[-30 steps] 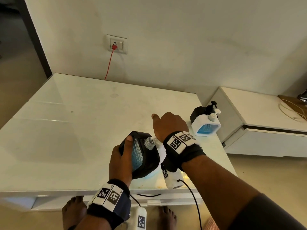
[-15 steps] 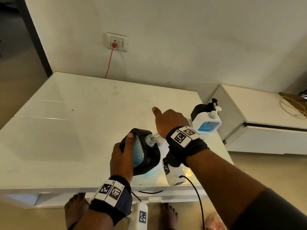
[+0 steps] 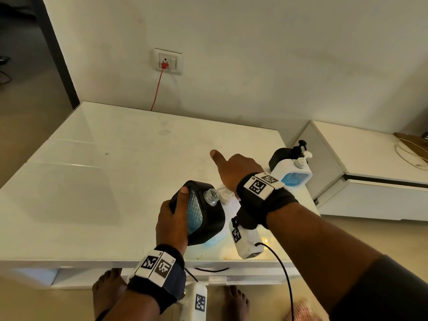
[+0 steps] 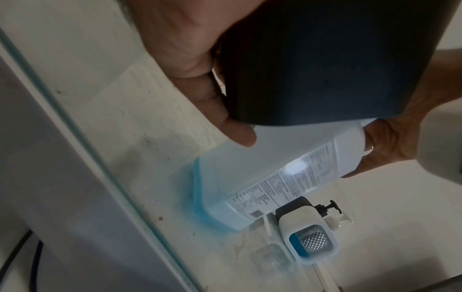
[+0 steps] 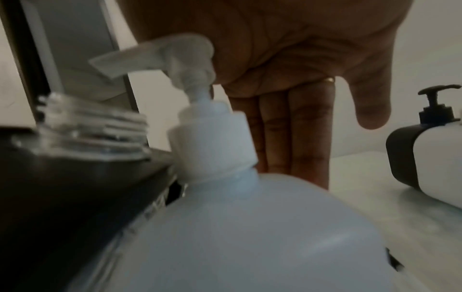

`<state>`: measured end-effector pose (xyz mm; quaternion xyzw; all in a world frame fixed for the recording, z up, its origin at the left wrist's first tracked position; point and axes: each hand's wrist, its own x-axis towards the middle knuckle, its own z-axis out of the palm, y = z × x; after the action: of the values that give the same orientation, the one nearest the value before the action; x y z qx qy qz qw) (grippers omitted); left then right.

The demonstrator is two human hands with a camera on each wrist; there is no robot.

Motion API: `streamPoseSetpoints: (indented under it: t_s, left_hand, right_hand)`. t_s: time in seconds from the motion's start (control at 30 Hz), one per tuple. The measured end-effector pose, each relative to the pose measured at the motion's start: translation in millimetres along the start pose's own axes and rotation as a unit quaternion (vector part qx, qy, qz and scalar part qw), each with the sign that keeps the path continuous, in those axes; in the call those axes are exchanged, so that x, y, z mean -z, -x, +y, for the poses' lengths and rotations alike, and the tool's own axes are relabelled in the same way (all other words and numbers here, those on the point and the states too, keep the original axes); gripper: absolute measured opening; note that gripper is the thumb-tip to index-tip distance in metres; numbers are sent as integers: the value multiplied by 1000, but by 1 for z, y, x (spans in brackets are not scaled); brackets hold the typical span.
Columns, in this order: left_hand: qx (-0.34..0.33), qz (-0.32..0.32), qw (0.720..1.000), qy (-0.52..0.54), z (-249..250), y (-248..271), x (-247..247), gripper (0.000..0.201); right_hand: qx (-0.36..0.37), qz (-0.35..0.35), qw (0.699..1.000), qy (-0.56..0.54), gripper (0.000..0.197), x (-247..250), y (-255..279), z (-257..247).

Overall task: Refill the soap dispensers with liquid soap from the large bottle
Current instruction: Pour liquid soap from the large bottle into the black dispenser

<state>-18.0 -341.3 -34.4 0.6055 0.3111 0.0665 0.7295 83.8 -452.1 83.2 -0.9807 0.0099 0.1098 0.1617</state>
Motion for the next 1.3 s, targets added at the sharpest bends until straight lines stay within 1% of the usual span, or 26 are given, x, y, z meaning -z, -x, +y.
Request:
streamPoseSetpoints:
  t_s: [0.1, 0.3, 0.4, 0.47, 0.6, 0.63, 0.7, 0.77, 0.8, 0.83, 0.87, 0.97, 1.0, 1.03, 1.13, 1.17, 1.23, 1.3]
  left_hand:
    - [2, 1, 1000, -2, 0, 0, 0, 106]
    - [-7, -3, 1000, -11, 0, 0, 2, 108]
    - [-8, -2, 1000, -8, 0, -1, 1, 107]
    - [-7, -2, 1000, -8, 0, 0, 1, 108]
    - [-14, -1, 1000, -22, 0, 2, 1, 118]
    - [-12, 0, 1000, -18, 0, 2, 1, 117]
    - [-6, -1, 1000, 2, 3, 3, 1, 104]
    - [6, 0, 1000, 14, 2, 1, 0, 84]
    - [9, 0, 1000, 11, 1, 0, 0, 77]
    - [8, 0, 1000, 6, -1, 0, 0, 77]
    - [6, -2, 1000, 2, -1, 0, 1, 84]
    - [-17, -11, 1000, -2, -2, 1, 2, 117]
    - [-21, -11, 1000, -4, -3, 0, 2, 122]
    - [-21, -12, 1000, -4, -3, 0, 2, 122]
    - [-14, -10, 1000, -6, -3, -1, 2, 110]
    - [-15, -9, 1000, -5, -3, -1, 2, 108]
    - [-19, -12, 1000, -7, -3, -2, 2, 114]
    - [-19, -15, 1000, -15, -4, -2, 1, 119]
  right_hand:
    - [-4, 21, 1000, 4, 65, -4, 1, 1]
    - [23, 54, 998, 5, 53, -5, 9, 5]
    - [27, 60, 998, 11, 56, -9, 9, 5]
    - [20, 51, 998, 15, 61, -8, 8, 5]
    - [19, -6, 1000, 3, 72, 0, 1, 3]
    - [21, -12, 1000, 5, 74, 1, 1, 2]
    - [17, -14, 1000, 1, 74, 0, 1, 2]
    - [8, -8, 1000, -10, 73, -3, 2, 2]
    - [4, -1, 1000, -13, 71, -3, 3, 2]
    - [1, 6, 1000, -13, 68, -4, 3, 2]
    - [0, 14, 1000, -11, 66, -5, 3, 2]
    - [6, 33, 999, -1, 62, -9, 3, 4]
    - [7, 34, 999, -1, 61, -9, 4, 5]
    - [6, 33, 999, -2, 62, -10, 4, 6]
    - [4, 13, 1000, -12, 69, -5, 5, 5]
    - [9, 1, 1000, -12, 72, -2, 4, 3]
    - [19, -14, 1000, -10, 77, 0, 1, 0]
    - [20, -9, 1000, -13, 77, 0, 1, 0]
